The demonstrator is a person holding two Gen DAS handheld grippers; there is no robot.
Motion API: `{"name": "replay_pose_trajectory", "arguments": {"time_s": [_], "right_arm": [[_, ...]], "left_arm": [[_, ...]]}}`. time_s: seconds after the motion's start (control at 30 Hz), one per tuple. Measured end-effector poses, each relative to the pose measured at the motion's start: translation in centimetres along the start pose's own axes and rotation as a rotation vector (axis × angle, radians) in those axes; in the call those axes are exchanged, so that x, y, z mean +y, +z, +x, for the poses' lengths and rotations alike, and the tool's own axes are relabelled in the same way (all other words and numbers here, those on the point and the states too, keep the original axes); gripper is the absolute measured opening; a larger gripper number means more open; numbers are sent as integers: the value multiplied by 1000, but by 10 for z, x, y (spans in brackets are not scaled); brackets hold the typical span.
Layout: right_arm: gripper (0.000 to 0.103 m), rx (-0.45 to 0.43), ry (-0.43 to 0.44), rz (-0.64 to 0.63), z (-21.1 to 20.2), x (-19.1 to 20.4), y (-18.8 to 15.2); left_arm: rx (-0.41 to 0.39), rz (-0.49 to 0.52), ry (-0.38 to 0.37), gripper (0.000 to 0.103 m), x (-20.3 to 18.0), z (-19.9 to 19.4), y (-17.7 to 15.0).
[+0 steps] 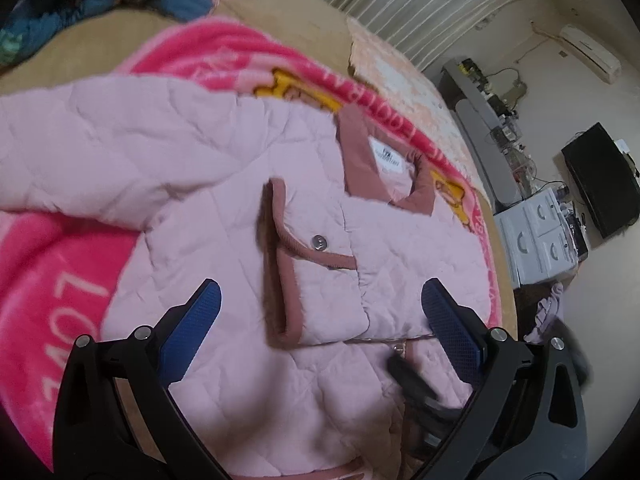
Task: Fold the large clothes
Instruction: 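Grasp the jacket front edge with the left gripper and fold it inward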
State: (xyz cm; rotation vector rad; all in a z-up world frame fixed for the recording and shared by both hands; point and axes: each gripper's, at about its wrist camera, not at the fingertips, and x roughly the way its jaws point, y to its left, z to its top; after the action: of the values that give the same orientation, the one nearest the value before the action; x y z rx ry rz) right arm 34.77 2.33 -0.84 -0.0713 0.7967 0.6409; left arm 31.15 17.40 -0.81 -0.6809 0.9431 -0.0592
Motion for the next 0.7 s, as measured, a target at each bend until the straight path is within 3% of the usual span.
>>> {"name": "replay_pose_trajectory", "arguments": {"time_s": [0.27,0.37,0.43,0.47,0.5,0.53,0.6,0.7], "right_arm": [[89,-26,-206,117,-57,-73,-19],[84,-33,-241,174,-70,-100,-25],[77,-29,-266,203,-76,-115,-27],[76,-27,-282,222,-78,-124,-28],[75,-27,-298,249,-82,-134,-28],[72,-29,-304,266,-84,-140,-29],[72,-39,-317,306,-90,-154,-28],[71,-69,-338,322,-98,-167,-20]], "left_arm": [[113,-86,-10,94,3,57,-18],[121,-84,44,89,-1,72,-24],[107,-60,145,68,-5,76,-24],[94,-54,147,60,-6,75,-24],[86,-40,124,41,-8,74,-23],[83,-12,118,31,-13,72,-21],[49,67,138,21,-24,64,-16],[-43,156,132,17,-41,38,-4]]}}
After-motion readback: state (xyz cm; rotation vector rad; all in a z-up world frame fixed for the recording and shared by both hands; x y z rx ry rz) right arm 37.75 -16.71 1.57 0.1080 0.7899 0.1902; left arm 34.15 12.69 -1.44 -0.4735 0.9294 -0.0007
